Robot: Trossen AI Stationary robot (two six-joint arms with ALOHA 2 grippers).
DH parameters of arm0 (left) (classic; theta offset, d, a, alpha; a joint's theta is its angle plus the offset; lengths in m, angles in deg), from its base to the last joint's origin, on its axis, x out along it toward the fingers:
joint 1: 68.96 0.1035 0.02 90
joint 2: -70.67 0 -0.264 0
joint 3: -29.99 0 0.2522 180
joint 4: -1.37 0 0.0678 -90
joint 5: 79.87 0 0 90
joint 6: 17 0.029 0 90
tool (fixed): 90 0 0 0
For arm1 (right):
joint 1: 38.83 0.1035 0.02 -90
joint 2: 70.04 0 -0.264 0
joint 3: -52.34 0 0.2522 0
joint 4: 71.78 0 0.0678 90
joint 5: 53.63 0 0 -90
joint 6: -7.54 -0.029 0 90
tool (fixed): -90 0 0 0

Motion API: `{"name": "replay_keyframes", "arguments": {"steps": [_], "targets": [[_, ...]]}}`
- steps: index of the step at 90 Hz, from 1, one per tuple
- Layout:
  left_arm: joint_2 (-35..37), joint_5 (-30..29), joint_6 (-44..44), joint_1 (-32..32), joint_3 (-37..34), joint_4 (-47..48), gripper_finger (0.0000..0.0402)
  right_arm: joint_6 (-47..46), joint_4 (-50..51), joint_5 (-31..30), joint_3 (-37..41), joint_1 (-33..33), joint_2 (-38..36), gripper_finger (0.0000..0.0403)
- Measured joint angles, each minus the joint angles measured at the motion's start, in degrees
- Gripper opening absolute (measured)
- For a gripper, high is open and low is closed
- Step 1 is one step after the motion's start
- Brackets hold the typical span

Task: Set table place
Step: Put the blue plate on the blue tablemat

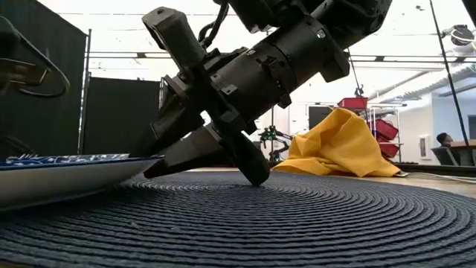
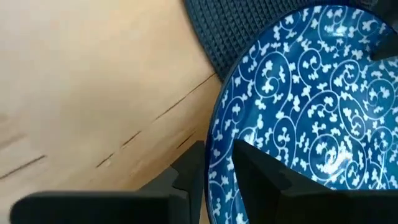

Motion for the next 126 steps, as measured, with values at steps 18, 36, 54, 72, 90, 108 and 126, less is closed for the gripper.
{"name": "replay_keyframes", "arguments": {"steps": [18,36,54,72,90,108,126], "targets": [[0.04,0.73,2.93,1.30,0.01,-0.30,0.0022,-0.97,-0.13,-1.53,0.02,-0.09,-0.02,0.0017],[0.07,0.82,3.56,1.70,0.02,-0.17,0.0006,-0.92,-0.09,-2.81,0.04,-0.04,-0.02,0.0017],[0.09,0.43,4.29,1.75,0.02,-0.21,0.0005,-0.31,-0.94,-3.21,0.22,-0.04,-1.03,0.0017],[0.57,-0.98,7.15,2.19,0.29,-1.10,0.0004,1.77,3.29,-4.04,-1.54,-0.02,-2.67,0.0017],[0.81,-1.45,14.62,5.48,2.49,-0.43,0.0003,2.60,14.72,-6.63,-5.02,0.05,-5.60,0.0012],[0.85,-3.61,21.36,8.36,5.19,-0.54,0.0002,2.93,22.94,-11.73,-5.30,0.76,-11.06,0.0001],[0.76,-3.16,32.07,12.27,8.66,0.39,0.0000,1.65,27.60,-12.97,-5.40,1.58,-13.81,0.0002]]}}
